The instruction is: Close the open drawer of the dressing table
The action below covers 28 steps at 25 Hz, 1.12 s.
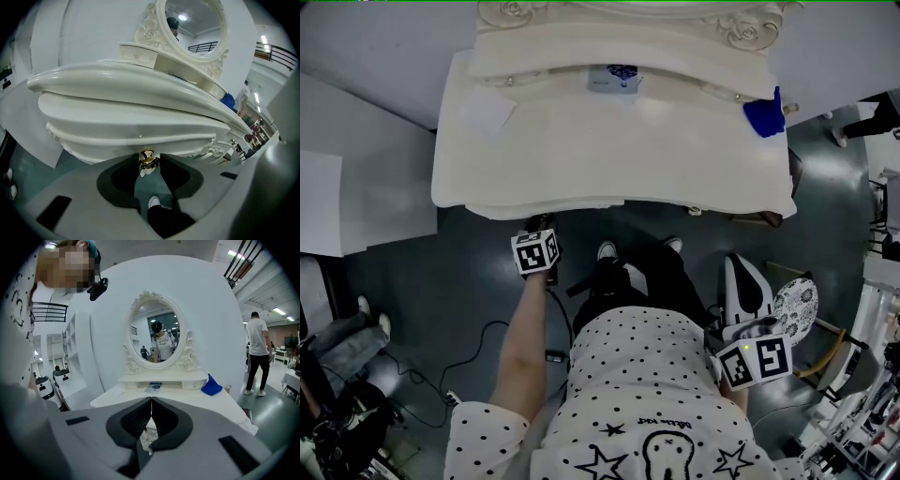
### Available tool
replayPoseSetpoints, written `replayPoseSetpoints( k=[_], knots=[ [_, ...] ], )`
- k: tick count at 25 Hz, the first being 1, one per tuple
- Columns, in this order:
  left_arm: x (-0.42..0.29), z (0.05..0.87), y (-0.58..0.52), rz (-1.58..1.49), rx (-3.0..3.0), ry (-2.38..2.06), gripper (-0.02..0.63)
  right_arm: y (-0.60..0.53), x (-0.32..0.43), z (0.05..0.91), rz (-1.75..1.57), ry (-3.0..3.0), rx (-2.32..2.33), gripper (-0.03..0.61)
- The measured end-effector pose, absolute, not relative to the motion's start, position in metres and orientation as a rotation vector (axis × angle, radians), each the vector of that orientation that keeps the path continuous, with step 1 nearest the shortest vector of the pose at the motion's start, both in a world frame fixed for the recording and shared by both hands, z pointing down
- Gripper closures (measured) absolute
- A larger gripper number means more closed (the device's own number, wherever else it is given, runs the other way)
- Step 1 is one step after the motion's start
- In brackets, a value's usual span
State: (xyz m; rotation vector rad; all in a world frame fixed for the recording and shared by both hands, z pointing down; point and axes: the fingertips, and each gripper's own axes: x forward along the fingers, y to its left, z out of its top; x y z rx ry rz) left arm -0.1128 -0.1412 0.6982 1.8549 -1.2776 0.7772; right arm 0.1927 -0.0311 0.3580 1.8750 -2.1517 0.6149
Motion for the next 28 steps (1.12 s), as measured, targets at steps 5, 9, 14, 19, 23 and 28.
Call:
replayPoseSetpoints(
  k=[5,9,14,19,23,28],
  knots=[
    [-0.112,0.700,-0.150,0.772,1.855,-1.270,0.462,-0.034,0.192,0.359,0.613,-2.150,1.877,0.569],
    [-0.110,0.699,-0.155,0.778,1.858,-1.258,0.462,-0.034,0.193,0.359,0.619,-2.145,1.881,0.569],
    [-0.109,0.701,-0.160,0.774,1.851,-1.262,0.462,-0.036,0.195,0.360,0.618,-2.143,1.889,0.569],
    [-0.107,0.702,-0.165,0.767,1.850,-1.263,0.463,-0.037,0.196,0.360,0.620,-2.138,1.893,0.569],
    [-0.107,0.701,-0.169,0.759,1.845,-1.261,0.462,-0.037,0.196,0.359,0.619,-2.138,1.894,0.569],
    [-0.107,0.701,-0.173,0.761,1.844,-1.262,0.462,-0.039,0.196,0.359,0.618,-2.137,1.890,0.569]
  ],
)
